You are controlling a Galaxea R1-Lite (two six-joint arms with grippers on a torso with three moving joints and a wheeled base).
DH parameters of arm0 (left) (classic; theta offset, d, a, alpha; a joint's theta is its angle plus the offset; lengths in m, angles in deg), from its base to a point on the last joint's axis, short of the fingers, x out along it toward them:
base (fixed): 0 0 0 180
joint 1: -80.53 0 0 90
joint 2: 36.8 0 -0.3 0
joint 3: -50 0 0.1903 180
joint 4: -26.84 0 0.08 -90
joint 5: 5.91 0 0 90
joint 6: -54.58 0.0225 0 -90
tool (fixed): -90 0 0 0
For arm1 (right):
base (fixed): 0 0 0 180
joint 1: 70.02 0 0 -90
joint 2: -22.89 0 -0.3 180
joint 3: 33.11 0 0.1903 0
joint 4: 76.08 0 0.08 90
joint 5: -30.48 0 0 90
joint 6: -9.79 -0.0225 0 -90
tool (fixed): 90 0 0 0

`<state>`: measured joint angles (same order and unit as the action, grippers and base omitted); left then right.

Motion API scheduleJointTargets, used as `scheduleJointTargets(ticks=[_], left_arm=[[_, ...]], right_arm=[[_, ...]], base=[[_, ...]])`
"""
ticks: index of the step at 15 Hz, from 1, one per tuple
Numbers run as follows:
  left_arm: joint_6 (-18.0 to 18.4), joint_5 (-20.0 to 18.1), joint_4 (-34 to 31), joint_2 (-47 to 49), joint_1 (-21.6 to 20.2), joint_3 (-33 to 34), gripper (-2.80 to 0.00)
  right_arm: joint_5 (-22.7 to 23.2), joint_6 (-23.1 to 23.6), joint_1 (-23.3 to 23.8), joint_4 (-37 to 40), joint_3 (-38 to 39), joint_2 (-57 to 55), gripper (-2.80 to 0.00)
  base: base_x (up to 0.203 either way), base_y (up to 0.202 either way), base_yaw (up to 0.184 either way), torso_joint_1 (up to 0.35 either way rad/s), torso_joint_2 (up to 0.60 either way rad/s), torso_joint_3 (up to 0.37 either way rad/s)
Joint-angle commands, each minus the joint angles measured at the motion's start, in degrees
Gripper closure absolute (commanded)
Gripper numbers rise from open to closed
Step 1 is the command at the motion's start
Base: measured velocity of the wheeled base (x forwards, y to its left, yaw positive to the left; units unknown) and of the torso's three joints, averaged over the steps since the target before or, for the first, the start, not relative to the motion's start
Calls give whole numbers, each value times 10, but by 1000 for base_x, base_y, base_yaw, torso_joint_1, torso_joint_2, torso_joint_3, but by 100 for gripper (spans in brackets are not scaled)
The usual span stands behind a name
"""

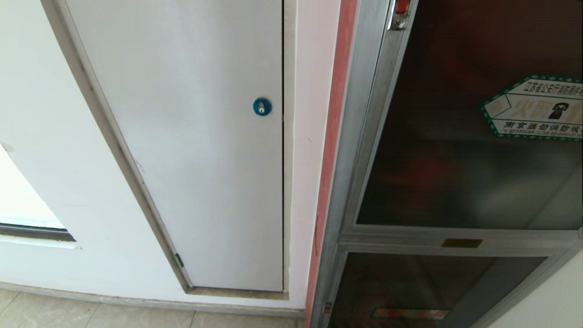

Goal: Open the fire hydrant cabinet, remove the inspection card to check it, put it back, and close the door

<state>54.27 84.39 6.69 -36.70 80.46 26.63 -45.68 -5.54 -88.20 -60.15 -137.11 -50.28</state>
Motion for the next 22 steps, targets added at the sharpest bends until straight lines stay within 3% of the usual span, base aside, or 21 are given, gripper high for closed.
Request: scheduleJointTargets(ticks=[1,7,12,15,19,22], left_arm=[[0,0,0,1,0,11,0],[0,0,0,1,0,11,0],[0,0,0,0,0,11,0],[0,0,0,1,0,11,0],[0,0,0,1,0,11,0],[0,0,0,1,0,11,0]], right_arm=[[-1,0,15,-1,28,39,0],[-12,1,83,-2,129,128,0],[-67,2,86,3,207,230,0],[-111,1,87,71,241,304,0],[-201,5,90,98,289,394,0],[-206,12,143,102,333,461,0]], base=[[0,0,0,0,0,0],[0,0,0,0,0,0],[0,0,0,0,0,0],[0,0,0,0,0,0],[0,0,0,0,0,0],[0,0,0,0,0,0]])
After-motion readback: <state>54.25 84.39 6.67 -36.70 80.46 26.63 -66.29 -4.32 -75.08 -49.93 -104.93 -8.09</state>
